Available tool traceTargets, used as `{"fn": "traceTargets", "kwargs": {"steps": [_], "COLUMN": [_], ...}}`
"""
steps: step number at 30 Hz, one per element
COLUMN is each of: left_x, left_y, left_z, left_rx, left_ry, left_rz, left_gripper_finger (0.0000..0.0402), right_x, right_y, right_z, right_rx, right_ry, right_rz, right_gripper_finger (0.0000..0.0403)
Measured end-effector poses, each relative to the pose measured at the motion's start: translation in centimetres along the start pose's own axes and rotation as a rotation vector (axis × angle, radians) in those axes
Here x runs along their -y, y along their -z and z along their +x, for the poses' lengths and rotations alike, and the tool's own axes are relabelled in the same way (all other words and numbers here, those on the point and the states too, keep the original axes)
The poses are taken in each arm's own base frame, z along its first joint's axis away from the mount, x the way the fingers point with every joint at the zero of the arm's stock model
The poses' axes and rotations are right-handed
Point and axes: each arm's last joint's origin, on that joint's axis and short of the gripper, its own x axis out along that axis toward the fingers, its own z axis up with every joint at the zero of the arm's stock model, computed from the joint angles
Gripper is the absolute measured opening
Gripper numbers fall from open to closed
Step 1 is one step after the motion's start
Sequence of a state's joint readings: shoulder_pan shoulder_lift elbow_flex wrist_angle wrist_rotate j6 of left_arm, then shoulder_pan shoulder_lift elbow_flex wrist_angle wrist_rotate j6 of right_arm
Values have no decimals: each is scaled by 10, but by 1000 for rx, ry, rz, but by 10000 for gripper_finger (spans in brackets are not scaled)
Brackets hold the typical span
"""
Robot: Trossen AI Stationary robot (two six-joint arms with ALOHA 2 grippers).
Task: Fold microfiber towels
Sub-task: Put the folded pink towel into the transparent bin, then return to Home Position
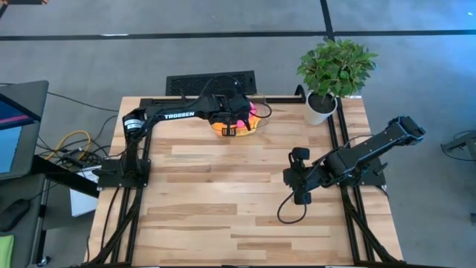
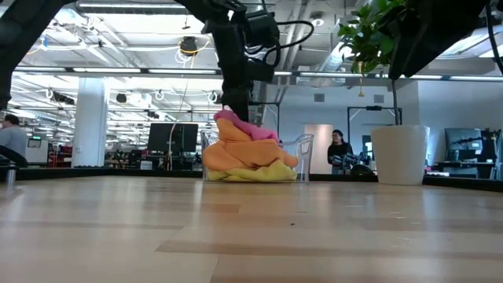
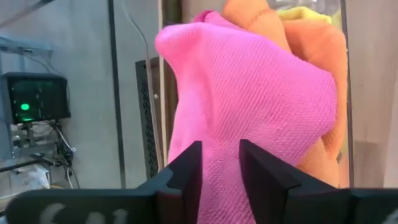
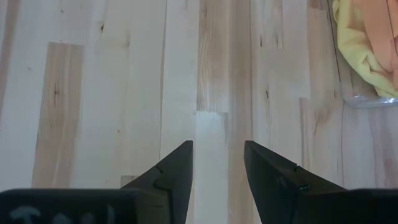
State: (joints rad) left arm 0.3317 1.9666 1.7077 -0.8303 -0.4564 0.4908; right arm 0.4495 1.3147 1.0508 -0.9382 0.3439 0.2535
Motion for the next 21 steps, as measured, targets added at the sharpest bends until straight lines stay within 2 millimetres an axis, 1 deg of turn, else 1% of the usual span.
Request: {"fn": "traceTargets", "kwargs": {"steps": [3, 6, 9, 13, 15, 17, 21], "left_x": [1, -2, -5, -2, 0, 3, 10], "left_y": [-1, -1, 3, 13, 20, 29, 43], "left_z": [-3, -18, -45, -84, -105, -124, -159], "left_rx": [-1, 4, 31, 70, 105, 134, 218], "left_ry": [-21, -80, -104, -55, -2, 87, 238], "left_rz": [2, -2, -10, -56, -88, -110, -127], "left_gripper_finger": [113, 120, 120, 110, 99, 82, 39], "right_x": [0, 0, 1, 5, 9, 12, 21], "right_y": [0, 0, 0, 1, 2, 4, 10], "right_z": [0, 0, 0, -5, -11, -17, -39], "right_rx": [0, 1, 6, 34, 64, 94, 189], "right_ry": [0, 2, 25, 113, 139, 166, 225], "right_rz": [0, 0, -1, -9, -10, -2, 1], "right_gripper_finger": [168, 168, 168, 159, 150, 137, 98]}}
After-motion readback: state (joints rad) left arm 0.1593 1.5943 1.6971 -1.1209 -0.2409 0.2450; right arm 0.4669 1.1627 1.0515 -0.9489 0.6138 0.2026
